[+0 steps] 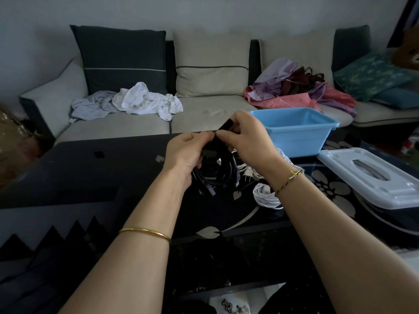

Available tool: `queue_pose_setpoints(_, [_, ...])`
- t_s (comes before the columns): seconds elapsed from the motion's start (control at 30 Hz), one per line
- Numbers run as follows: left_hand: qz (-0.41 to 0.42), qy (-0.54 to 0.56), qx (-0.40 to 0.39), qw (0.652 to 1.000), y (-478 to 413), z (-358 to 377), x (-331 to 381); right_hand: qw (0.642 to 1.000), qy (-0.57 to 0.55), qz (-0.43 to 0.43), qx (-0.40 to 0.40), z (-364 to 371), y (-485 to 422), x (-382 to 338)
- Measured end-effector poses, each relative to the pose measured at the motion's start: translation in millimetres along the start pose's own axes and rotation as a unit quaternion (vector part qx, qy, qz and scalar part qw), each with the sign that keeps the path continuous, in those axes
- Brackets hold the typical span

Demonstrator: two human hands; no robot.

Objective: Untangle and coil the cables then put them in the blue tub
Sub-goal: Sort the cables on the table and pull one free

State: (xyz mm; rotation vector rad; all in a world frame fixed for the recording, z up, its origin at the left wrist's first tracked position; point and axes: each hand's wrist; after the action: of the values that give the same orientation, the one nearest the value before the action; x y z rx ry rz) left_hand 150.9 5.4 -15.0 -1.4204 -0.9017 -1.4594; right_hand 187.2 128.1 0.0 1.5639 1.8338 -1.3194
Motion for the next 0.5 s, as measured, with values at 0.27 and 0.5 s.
queue_pose_setpoints(0.27, [0.026,-0.001,-0.02,0.999,6.0,1.7,3.8,0.996,-0.083,0.016,-0.015,2.4,-2.1,-1.5])
queue_pose_setpoints(0.5, [0.044,-0.033,-0.04,0.998,8.6,3.7,5.6,0.988,-0.14,0.048,-0.036,-0.6,1.2,-1.7])
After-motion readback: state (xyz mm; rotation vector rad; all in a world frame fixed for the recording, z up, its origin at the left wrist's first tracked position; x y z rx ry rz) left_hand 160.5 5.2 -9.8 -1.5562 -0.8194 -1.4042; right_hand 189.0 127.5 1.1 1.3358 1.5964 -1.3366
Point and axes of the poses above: each hand's wrist, its own y-axis away from the middle knuckle, its own z-axis out of the palm, x = y × z, and after that the axes turned 12 degrees about -x, right-handed
